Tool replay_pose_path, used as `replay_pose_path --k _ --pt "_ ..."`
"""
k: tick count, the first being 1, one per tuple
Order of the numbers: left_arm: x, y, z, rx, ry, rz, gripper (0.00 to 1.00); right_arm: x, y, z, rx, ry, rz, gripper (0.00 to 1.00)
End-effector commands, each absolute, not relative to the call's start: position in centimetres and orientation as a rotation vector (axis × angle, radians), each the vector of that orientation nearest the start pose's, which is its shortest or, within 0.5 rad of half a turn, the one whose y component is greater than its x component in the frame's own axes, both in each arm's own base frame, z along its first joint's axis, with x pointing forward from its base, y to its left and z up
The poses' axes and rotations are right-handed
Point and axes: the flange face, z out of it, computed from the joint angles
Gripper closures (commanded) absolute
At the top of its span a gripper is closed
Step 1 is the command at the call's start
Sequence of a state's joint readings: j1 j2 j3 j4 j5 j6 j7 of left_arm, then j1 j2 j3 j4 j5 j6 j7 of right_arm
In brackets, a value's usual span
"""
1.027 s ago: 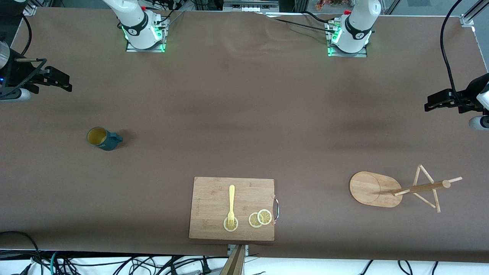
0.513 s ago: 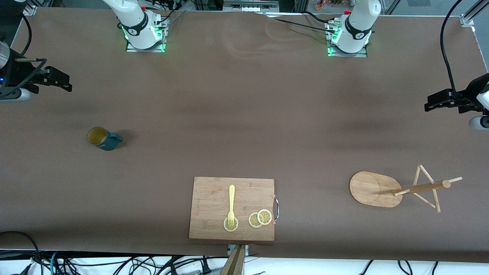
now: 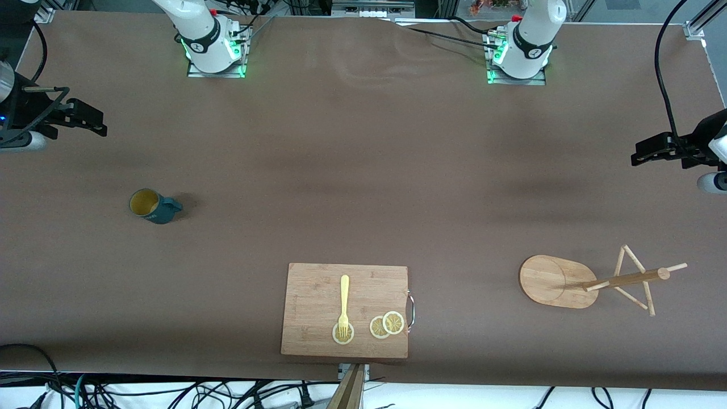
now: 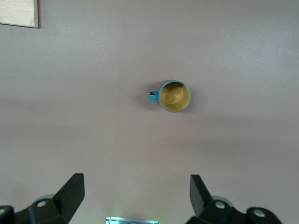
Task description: Pass cup and hang on rack
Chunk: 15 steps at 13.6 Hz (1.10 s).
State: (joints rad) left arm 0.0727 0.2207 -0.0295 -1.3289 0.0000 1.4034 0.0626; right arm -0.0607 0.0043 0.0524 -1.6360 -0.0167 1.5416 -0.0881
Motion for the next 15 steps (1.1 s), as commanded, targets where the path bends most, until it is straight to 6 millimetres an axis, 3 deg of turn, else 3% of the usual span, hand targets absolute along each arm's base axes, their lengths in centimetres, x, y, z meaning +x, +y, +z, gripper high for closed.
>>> replay_pose_path --k 1,11,15 --pt "60.7 2.8 60.0 -3.162 0.024 0.212 0.0 54.4 -0.4 59.8 -3.145 -0.111 0.153 0.0" --pt "60.7 2.8 60.0 -3.162 0.024 0.212 0.0 54.0 -1.9 58.8 -3.133 -0.062 0.239 0.0" --pt "60.7 2.8 60.0 -3.162 0.024 0.212 0.0 54.5 -3.8 57.6 -3.132 -0.019 0.261 0.0"
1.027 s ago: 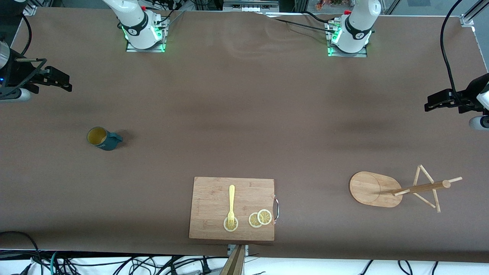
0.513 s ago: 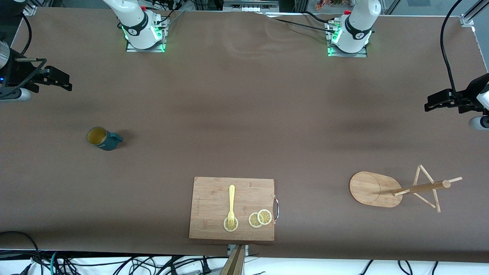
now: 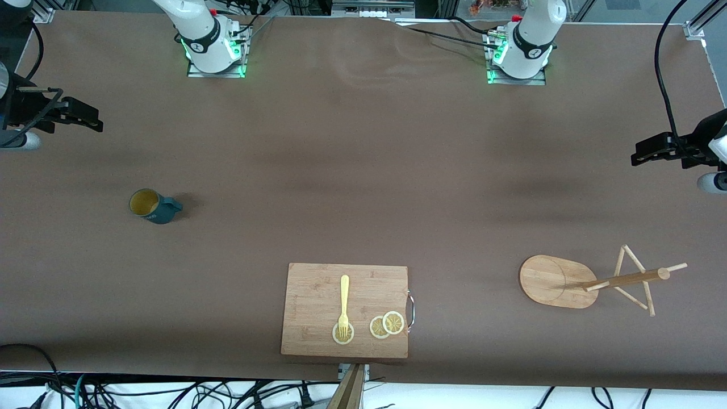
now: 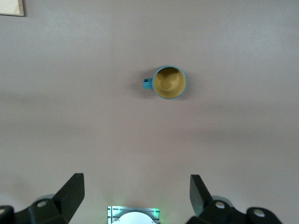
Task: Pass cup and hang on rack
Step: 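Reach the right gripper down to the teal mug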
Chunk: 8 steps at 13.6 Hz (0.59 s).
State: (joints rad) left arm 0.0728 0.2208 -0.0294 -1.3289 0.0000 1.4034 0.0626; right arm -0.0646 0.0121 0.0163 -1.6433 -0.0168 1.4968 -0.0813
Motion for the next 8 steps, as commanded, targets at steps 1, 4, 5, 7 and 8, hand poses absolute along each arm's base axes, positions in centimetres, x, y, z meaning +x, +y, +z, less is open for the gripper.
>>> replay_pose_path --k 1,4,5,7,8 --pt "60.7 2.8 60.0 -3.162 0.024 0.212 0.0 54.4 -4.4 57.3 -3.125 -0.003 0.276 0.0" --pt "60.7 2.8 60.0 -3.162 0.024 0.212 0.0 55.1 -4.8 55.7 -3.158 -0.019 0.319 0.0" --pt "60.7 2.8 60.0 -3.162 0.021 0.212 0.0 55.7 -5.3 54.6 -3.158 -0.002 0.317 0.0" --pt "60.7 2.8 60.0 -3.162 0.024 0.212 0.0 56.8 -7.0 53.1 -3.175 0.021 0.248 0.0" --pt "60.7 2.8 60.0 -3.162 0.024 0.212 0.0 57.0 -7.2 51.8 -3.179 0.02 0.217 0.0"
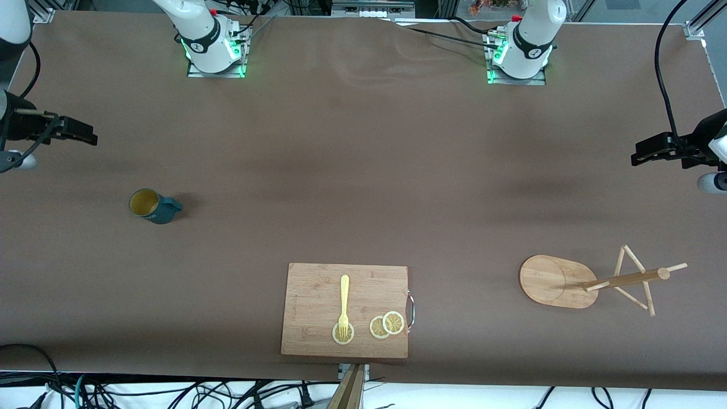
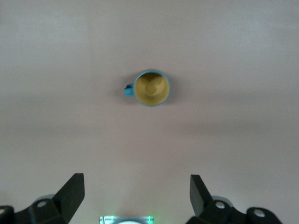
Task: Pass cup and hang on rack
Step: 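Reach the right gripper down to the teal mug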
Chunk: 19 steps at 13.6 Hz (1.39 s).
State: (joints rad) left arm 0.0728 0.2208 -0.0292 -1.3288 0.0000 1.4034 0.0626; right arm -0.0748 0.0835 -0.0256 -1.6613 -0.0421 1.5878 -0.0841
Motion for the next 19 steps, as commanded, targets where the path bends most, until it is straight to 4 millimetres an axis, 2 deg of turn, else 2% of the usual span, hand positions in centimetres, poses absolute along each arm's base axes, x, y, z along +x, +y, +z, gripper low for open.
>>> replay_pose_path --k 1,3,6,7,9,15,17,19 --pt "60.7 2.8 60.0 -3.162 0.021 0.212 0.0 57.2 -7.6 49.9 -3.185 0.023 0.166 0.0" --pt "60.7 2.8 60.0 -3.162 0.021 0.212 0.0 57.3 -7.9 45.4 -3.189 -0.084 0.052 0.0" --pt "60.7 2.8 60.0 -3.162 0.021 0.212 0.0 56.5 -8.5 40.7 -3.187 -0.185 -0.034 0.0" --pt "60.7 2.8 60.0 -3.162 0.024 0.212 0.0 56.3 -8.8 38.5 -3.185 -0.21 -0.038 0.0" --pt "60.7 2.8 60.0 -3.162 0.024 0.212 0.0 56.5 -9.0 35.5 -3.178 -0.212 0.019 0.0" --pt "60.7 2.8 60.0 -3.162 0.021 0.212 0.0 57.0 -9.5 30.3 -3.167 -0.206 0.075 0.0" --pt "60.7 2.8 60.0 -3.162 0.021 0.212 0.0 56.6 -11.1 28.6 -3.162 -0.246 0.1 0.0" --pt "60.7 2.8 60.0 -3.162 0.021 0.212 0.0 57.0 -11.6 27.5 -3.17 -0.282 0.053 0.02"
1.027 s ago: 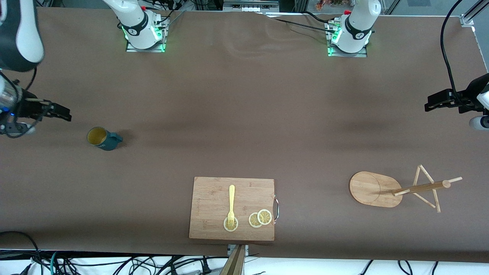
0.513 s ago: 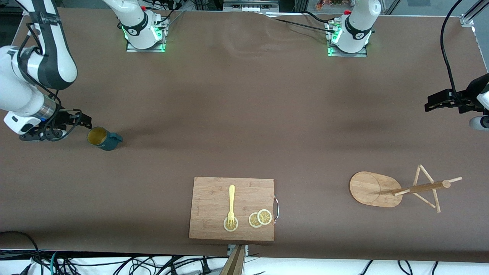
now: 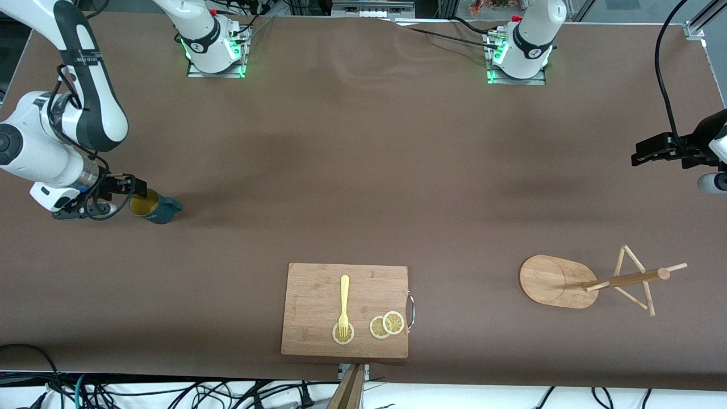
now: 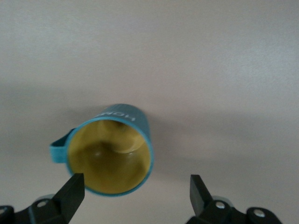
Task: Pass cup and hang on rack
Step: 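Close the right gripper on the teal mug rim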
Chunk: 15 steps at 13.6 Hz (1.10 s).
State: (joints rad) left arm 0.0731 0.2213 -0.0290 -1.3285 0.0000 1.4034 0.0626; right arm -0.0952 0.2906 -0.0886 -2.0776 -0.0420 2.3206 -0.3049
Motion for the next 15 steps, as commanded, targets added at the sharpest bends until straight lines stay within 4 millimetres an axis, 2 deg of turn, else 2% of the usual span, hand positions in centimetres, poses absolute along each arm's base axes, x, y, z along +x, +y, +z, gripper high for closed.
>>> replay_pose_path --k 1,3,4,5,7,8,9,12,15 --pt "60.7 2.8 60.0 -3.162 0.021 0.212 0.0 57.3 -11.7 26.8 -3.175 -0.287 0.025 0.11" --pt "60.7 2.8 60.0 -3.162 0.021 0.212 0.0 57.4 -11.7 25.3 -3.172 -0.286 0.031 0.62" --pt "60.6 2.9 60.0 -3.162 0.019 0.212 0.0 57.3 -11.7 24.4 -3.156 -0.253 0.044 0.83" --pt "60.7 2.8 60.0 -3.162 0.021 0.212 0.0 57.2 -11.8 23.6 -3.127 -0.188 0.051 0.88" --pt "60.7 2.8 60.0 -3.162 0.021 0.212 0.0 56.8 -11.7 21.1 -3.045 -0.024 0.073 0.88" --pt "60.7 2.8 60.0 -3.162 0.021 0.212 0.0 56.8 -11.7 20.4 -3.031 -0.009 0.083 0.91" --pt "60.7 2.8 60.0 -3.162 0.021 0.212 0.0 57.0 -11.7 20.5 -3.027 -0.048 0.084 1.0" --pt "60.7 2.8 60.1 -3.162 0.021 0.209 0.0 57.9 -11.4 21.3 -3.029 -0.116 0.057 1.0" --pt "60.7 2.8 60.0 -3.162 0.021 0.212 0.0 58.7 -10.5 23.0 -2.99 -0.161 0.137 1.0"
